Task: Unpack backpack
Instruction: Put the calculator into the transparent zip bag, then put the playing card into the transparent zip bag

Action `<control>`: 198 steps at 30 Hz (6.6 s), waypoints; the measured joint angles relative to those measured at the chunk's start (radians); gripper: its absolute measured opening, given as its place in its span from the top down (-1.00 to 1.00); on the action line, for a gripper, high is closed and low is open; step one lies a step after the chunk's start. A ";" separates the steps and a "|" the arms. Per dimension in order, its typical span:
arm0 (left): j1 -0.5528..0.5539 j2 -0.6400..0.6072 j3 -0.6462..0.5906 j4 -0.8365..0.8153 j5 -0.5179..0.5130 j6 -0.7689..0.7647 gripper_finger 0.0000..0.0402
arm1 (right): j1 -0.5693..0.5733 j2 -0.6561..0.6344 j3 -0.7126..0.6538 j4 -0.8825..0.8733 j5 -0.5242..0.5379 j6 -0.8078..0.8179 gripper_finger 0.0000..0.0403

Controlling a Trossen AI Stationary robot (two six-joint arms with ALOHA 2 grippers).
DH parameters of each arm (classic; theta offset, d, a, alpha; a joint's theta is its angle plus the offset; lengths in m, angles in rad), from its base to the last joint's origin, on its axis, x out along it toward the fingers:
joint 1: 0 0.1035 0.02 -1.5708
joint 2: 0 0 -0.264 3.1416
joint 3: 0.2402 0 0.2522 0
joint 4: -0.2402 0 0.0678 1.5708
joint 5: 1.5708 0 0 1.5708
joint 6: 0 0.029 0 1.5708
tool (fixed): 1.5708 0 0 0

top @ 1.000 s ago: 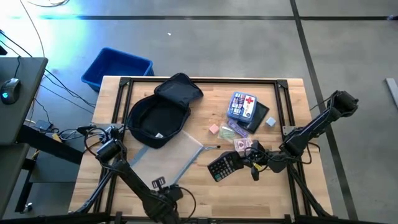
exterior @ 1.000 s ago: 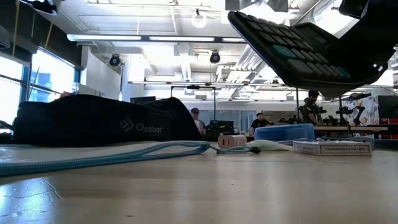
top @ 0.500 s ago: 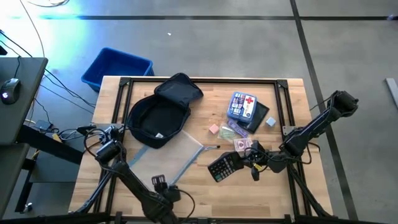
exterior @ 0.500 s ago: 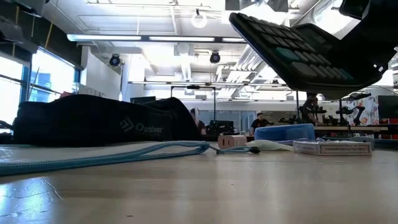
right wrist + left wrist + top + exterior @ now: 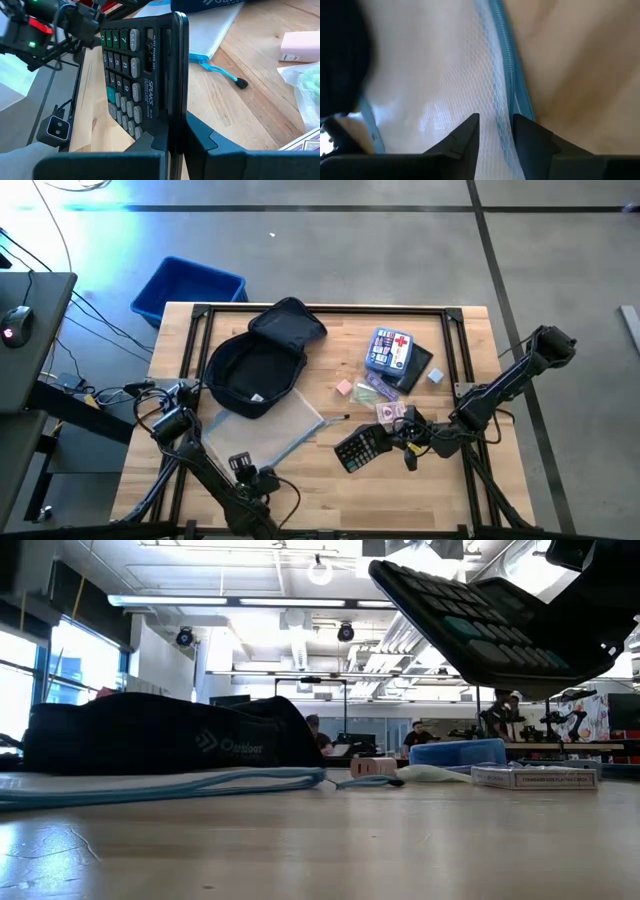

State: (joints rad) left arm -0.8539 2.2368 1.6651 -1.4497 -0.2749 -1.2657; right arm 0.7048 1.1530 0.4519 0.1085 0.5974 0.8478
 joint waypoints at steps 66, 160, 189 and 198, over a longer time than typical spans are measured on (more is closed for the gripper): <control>0.009 0.081 0.196 0.349 -0.851 0.415 1.00 | -0.272 0.481 0.289 0.051 -0.474 -0.129 0.08; -0.022 0.075 0.200 0.637 -0.781 0.820 1.00 | -0.196 0.507 0.576 -1.111 -0.106 -0.350 0.34; -0.017 0.075 0.199 0.634 -0.752 0.804 1.00 | -0.342 0.478 0.514 -0.846 -0.447 -0.621 -0.57; -0.016 0.075 0.199 0.633 -0.726 0.802 1.00 | -0.400 0.531 0.515 -0.822 -0.498 -0.715 -0.83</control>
State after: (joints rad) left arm -0.8703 2.3119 1.8641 -0.8165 -1.0004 -0.4637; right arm 0.3043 1.6843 0.9668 -0.7131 0.0990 0.1329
